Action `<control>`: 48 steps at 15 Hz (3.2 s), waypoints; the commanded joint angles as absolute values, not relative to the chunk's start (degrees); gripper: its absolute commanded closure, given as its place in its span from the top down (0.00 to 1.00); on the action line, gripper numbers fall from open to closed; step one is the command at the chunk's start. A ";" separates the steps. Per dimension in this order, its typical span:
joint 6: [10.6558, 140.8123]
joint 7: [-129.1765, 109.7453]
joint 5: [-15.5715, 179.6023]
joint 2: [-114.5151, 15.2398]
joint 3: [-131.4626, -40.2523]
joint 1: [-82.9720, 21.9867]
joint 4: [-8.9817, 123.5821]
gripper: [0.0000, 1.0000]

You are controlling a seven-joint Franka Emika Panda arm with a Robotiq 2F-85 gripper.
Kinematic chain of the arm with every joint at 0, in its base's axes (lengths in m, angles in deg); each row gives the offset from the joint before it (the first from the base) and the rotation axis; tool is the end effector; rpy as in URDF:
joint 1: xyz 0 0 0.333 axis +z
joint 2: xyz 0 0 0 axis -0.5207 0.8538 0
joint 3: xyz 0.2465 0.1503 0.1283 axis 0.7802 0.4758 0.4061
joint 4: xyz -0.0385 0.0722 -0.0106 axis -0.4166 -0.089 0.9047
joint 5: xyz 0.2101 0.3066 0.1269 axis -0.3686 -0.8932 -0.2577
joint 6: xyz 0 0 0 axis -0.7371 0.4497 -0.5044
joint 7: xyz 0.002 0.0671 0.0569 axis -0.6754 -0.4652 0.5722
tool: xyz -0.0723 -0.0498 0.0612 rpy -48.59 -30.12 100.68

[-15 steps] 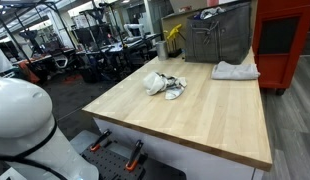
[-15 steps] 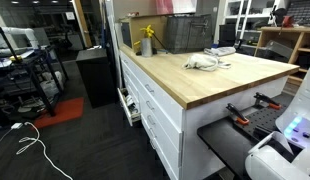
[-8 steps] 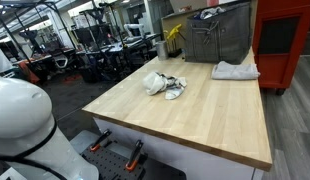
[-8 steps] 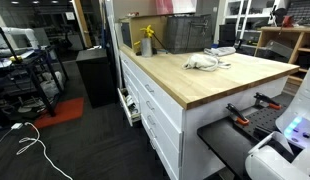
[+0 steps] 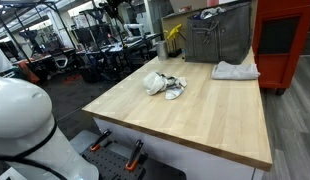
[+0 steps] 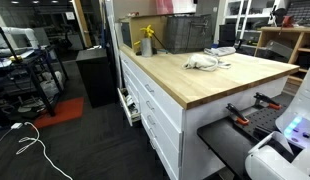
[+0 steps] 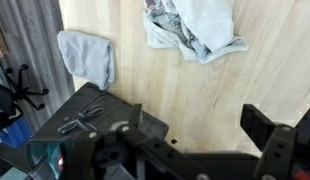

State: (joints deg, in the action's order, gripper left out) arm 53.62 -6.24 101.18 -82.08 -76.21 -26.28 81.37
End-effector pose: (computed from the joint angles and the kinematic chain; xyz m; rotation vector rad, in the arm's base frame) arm 0.4889 0.0733 0.5886 2.7499 0.2181 0.3719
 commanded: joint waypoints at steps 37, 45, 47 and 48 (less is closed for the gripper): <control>65.71 -27.95 81.64 -57.07 -82.00 -32.83 88.19 1.00; 68.48 -29.46 82.41 -52.20 -82.75 -35.10 85.05 1.00; 69.16 -30.59 81.54 -51.40 -82.57 -35.65 84.93 0.74; 69.61 -31.19 81.34 -51.06 -82.39 -35.84 85.05 0.68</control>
State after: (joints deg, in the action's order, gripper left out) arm 68.33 -27.82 83.08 -52.44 -82.52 -35.00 85.99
